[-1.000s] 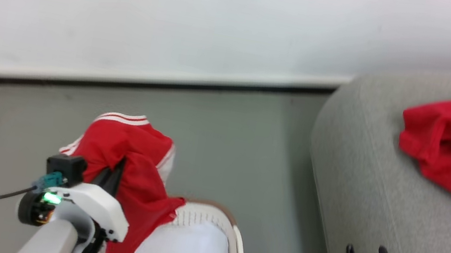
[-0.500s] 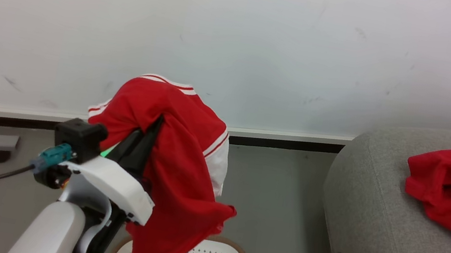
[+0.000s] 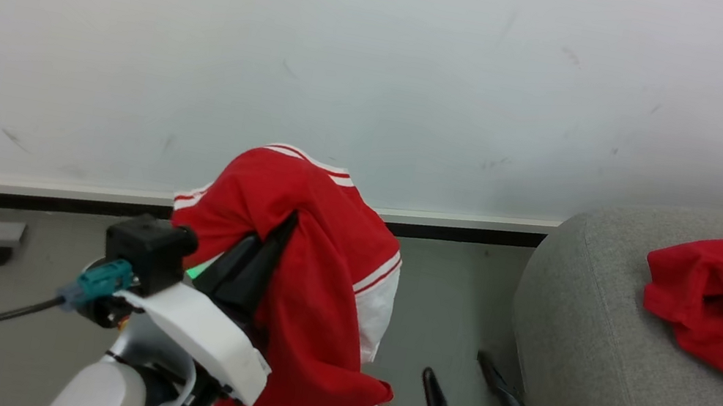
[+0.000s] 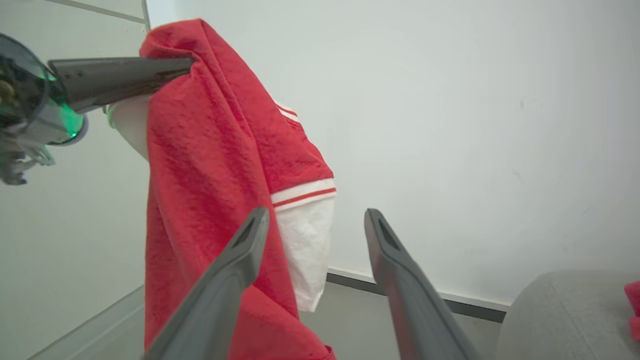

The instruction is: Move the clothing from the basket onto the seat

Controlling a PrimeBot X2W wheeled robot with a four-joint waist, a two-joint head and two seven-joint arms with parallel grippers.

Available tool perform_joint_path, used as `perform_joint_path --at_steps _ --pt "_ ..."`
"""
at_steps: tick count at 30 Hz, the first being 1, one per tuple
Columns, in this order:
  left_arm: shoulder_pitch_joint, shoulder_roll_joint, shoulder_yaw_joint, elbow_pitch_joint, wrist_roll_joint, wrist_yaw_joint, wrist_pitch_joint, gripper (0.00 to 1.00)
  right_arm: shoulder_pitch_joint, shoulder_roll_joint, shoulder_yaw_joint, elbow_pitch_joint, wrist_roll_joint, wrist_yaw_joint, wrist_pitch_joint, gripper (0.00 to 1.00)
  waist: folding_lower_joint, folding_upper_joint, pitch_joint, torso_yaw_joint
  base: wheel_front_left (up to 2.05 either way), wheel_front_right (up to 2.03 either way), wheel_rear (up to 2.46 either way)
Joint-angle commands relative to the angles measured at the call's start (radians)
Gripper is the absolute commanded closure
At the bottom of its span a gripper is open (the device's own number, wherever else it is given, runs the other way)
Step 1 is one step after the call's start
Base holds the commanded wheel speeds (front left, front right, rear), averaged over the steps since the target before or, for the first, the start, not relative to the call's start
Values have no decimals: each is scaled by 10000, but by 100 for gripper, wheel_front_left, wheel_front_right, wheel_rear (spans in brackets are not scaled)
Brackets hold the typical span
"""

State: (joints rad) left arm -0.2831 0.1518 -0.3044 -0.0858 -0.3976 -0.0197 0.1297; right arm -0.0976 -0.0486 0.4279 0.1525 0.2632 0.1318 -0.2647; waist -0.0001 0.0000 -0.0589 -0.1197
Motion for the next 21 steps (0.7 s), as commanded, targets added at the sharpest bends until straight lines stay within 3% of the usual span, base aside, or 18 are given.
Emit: perform_joint_path --at_steps 1,10,21 --pt "124 -3 -17 -68 -98 6 1 100 -204 -34 115 -41 -63 -23 6 0 1 0 4 -6 0 0 0" --pt "280 -337 -877 -141 -129 -255 120 100 -1795 -35 1586 689 -129 -22 7 0 1 0 -25 139 0 0 0" --pt "513 -739 -2235 -377 -362 -501 364 100 -2858 -26 2332 2284 365 -22 7 0 1 0 -109 513 0 0 0"
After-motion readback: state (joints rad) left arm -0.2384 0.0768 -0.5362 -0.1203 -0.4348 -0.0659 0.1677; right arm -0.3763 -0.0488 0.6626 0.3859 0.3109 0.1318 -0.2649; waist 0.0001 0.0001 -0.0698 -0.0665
